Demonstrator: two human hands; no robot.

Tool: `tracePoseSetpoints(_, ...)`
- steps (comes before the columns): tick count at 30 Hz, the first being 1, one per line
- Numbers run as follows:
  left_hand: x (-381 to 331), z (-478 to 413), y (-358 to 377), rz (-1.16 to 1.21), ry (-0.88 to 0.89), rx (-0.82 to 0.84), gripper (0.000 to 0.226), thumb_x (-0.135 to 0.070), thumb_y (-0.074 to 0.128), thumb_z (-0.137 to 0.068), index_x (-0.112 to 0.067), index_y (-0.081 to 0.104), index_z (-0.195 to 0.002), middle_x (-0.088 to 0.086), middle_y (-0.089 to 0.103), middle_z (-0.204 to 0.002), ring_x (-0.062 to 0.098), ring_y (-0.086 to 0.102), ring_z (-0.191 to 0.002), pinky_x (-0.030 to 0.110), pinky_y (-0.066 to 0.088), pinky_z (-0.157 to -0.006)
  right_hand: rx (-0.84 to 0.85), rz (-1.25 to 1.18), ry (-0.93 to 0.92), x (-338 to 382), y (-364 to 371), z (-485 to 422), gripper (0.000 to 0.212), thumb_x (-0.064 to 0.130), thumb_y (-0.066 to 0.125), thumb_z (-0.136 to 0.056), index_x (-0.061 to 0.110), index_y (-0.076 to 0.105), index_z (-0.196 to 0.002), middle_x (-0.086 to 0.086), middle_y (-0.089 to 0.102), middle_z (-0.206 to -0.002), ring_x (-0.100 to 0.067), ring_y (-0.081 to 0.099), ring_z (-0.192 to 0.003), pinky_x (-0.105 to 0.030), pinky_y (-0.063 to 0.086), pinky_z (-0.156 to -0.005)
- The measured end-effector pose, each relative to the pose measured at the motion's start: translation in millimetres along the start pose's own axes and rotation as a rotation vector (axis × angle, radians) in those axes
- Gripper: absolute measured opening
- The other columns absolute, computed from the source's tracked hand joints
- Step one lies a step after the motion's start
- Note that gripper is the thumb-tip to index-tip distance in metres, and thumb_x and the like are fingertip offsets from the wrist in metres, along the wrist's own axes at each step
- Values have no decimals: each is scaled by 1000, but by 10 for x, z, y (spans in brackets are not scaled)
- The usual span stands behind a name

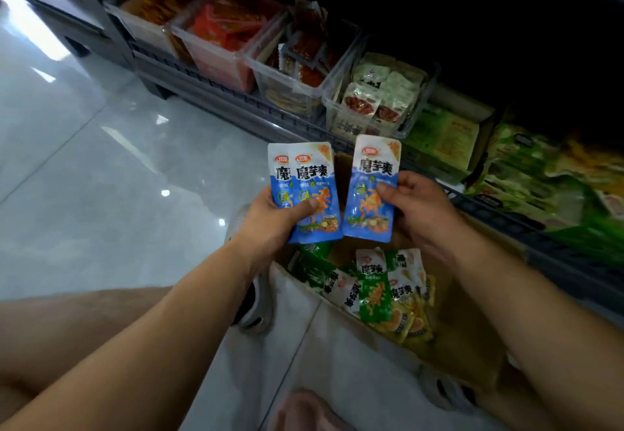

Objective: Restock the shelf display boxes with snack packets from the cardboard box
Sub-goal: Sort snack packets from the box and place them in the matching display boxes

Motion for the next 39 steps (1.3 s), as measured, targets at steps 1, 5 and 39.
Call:
tracePoseSetpoints(1,22,35,80,6,-1,26,30,5,69,-90,-1,66,-120,16,76,-111,28,75,-92,45,63,-82,32,-6,12,44,51,70,7,5,67,-91,11,63,-91,-4,77,-83,-19,73,-74,-41,62,-73)
tracePoseSetpoints(5,64,190,396,68,-41,181,31,3,62,-95,0,63,-126,18,74,-118,30,74,-99,43,62,-83,18,149,15,88,99,271,12,6,74,-86,10,63,-87,-4,75,-82,-17,72,-73,-36,61,-68)
tracePoseSetpoints(39,-1841,1642,3343,-373,445,507,30,-4,45,-106,-31,56,-112,2,74,-110,13,76,-89,37,64,-74,-373,385,-495,2416,-1851,2182,17,19,59,-100,21,64,-115,6,78,-93,-15,75,-87,-50,60,-82)
Point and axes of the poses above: each hand's wrist, its own z-axis away from the middle knuckle, its own y-axis out of the palm, x = y × z, the point moved 7 cm from there along -z, towards the middle knuckle
